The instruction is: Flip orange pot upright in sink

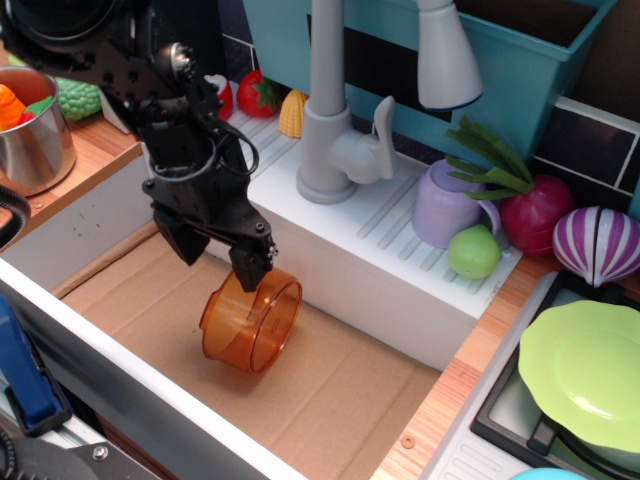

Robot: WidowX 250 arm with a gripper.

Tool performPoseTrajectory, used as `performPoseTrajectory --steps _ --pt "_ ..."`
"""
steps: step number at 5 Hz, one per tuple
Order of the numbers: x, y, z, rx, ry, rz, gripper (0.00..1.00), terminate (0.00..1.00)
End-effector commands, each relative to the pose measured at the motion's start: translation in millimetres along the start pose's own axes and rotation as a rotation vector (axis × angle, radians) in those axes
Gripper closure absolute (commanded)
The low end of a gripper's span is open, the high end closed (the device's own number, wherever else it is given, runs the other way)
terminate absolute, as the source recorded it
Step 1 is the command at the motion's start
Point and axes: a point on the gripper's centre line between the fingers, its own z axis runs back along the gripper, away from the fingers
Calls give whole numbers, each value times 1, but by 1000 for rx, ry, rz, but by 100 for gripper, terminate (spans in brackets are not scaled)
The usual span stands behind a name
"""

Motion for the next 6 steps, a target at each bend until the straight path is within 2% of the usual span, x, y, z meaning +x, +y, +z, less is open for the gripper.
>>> performPoseTrajectory --steps 1,3,4,5,6 --pt "3 6 -6 -31 -58 20 0 0" --pt "10 -1 -8 -71 -73 48 0 0" --pt "9 -6 -12 -62 -76 71 0 0" --pt "7 -5 -14 -80 -75 71 100 0" --pt "8 -3 -16 -100 -83 59 100 0"
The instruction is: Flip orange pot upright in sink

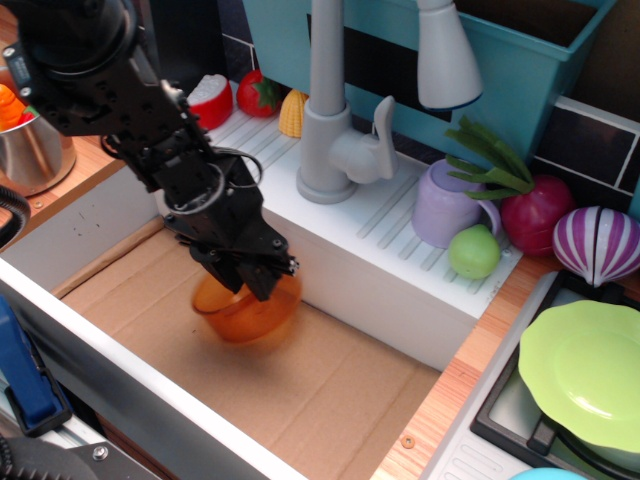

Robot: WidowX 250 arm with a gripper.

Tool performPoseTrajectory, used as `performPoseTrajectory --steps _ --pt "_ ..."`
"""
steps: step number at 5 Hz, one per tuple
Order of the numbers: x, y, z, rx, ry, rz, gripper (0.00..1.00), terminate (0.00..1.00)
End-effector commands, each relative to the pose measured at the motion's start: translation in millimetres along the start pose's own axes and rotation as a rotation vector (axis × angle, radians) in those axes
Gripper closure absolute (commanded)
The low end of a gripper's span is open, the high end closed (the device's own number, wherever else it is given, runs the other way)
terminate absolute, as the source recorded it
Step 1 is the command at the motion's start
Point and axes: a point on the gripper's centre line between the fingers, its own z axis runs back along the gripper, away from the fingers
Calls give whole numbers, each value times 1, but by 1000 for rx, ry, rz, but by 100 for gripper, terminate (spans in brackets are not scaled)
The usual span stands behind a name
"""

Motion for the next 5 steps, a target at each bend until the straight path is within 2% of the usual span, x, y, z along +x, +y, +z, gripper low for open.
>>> performPoseTrajectory --steps 1,2,3,4,5 --pt "8 6 4 -5 -9 -43 100 0" --pt "8 6 8 37 11 -83 100 0" --pt "9 4 12 136 57 -144 0 0" --pt "10 0 15 219 82 -179 0 0" --pt "11 -1 15 228 72 -204 0 100"
